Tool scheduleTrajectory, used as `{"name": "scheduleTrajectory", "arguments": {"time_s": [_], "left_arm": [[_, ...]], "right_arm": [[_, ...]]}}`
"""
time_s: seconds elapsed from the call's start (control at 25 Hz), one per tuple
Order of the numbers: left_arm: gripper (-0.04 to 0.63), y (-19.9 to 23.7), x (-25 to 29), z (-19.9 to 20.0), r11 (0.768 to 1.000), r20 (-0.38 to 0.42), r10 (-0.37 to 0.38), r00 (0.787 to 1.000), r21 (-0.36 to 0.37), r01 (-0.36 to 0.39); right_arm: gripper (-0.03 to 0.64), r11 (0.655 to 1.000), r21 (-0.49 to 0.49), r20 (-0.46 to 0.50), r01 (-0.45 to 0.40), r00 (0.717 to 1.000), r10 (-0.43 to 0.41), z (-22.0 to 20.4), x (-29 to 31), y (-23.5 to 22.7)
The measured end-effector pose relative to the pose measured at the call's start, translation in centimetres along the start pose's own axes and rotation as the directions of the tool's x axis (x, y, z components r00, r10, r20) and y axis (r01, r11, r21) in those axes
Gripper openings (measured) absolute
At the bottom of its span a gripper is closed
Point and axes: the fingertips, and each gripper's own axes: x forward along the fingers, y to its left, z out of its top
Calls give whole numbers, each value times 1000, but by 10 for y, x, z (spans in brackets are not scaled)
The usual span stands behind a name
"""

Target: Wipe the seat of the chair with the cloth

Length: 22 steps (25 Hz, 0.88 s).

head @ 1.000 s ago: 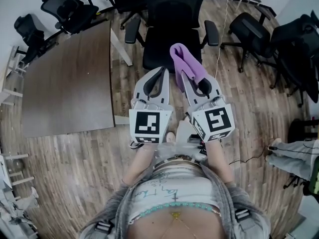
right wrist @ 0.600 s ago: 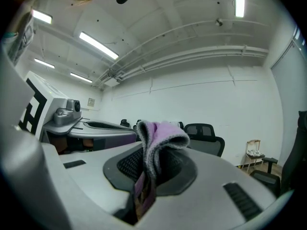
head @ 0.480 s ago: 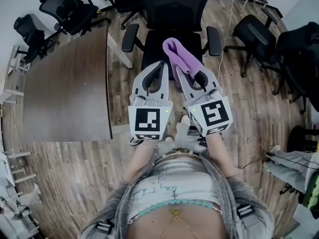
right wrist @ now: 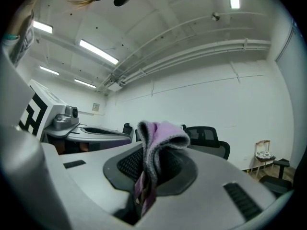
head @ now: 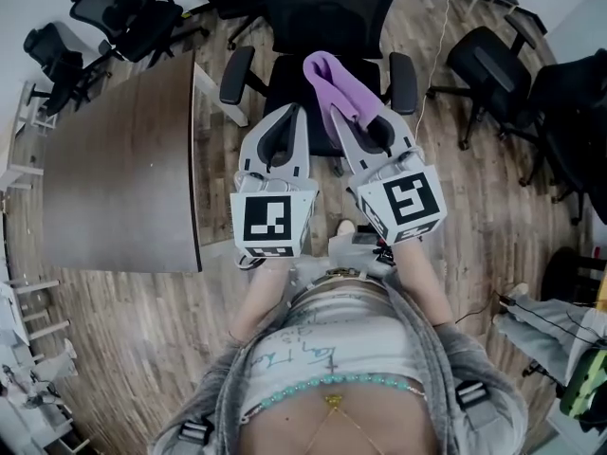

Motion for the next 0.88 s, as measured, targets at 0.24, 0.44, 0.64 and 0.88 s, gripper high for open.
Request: {"name": "scheduleTrajectory", "arguments": {"time_s": [0.24, 0.44, 0.64, 0.88], "left_arm": [[0, 0, 21, -6, 999, -15, 21, 1000, -27, -22], [0, 19, 35, -11, 999, -37, 28, 999, -43, -30], [0, 38, 58, -21, 998, -36, -22, 999, -64, 19], [0, 63, 86, -26, 995, -25, -88, 996, -59, 86]], "right_arm": [[48, 1000, 5, -21, -26, 999, 26, -7, 12, -20], [48, 1000, 8, -29, -14, 999, 14, -10, 27, -29], [48, 999, 21, -48, 26, 999, -25, -19, 50, -38], [48, 996, 14, -44, 89, 995, -88, -17, 81, -42]]}}
